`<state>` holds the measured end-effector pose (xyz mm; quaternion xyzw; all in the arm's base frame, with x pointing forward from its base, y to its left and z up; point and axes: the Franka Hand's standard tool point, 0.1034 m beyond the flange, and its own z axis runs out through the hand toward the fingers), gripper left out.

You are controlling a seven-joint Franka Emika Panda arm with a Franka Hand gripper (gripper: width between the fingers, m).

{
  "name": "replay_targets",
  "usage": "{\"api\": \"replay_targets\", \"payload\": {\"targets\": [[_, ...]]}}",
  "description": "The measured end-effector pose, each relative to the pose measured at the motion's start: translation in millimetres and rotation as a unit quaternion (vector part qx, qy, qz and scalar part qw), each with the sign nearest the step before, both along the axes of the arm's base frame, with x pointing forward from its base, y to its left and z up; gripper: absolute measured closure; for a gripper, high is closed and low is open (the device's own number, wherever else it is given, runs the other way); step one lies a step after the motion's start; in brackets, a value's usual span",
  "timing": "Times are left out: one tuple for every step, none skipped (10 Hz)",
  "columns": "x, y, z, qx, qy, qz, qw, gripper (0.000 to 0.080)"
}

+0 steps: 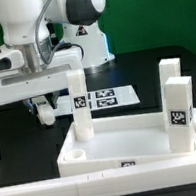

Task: Assemble desk

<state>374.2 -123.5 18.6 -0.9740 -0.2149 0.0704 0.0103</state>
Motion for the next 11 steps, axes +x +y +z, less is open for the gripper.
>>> {"api": "replay_targets", "payload": {"targets": [[13.9,2.7,7.7,0.008,0.0,0.074,0.997,0.0515],[13.4,6.6,8.4,0.004,-0.009,0.111,0.994,0.0515],[10.0,5.7,7.1,0.008,-0.005,0.146,0.989,0.0515],[10.0,3.9,7.2,0.011,-0.003,0.18,0.984,0.0515],[10.0,3.4,7.3,0.014,-0.002,0.211,0.977,0.0515],[13.7,0.8,10.7,0.024,-0.008,0.294,0.955,0.0515],[16.8,0.5,15.2,0.036,-0.014,0.379,0.924,0.0515],[17.0,-0.4,16.1,0.051,-0.017,0.455,0.889,0.0515],[14.8,-2.2,14.0,0.047,-0.021,0.482,0.875,0.0515],[14.0,-4.9,13.9,0.047,-0.015,0.51,0.859,0.0514],[13.4,-7.3,13.8,0.048,-0.01,0.54,0.84,0.0514]]}}
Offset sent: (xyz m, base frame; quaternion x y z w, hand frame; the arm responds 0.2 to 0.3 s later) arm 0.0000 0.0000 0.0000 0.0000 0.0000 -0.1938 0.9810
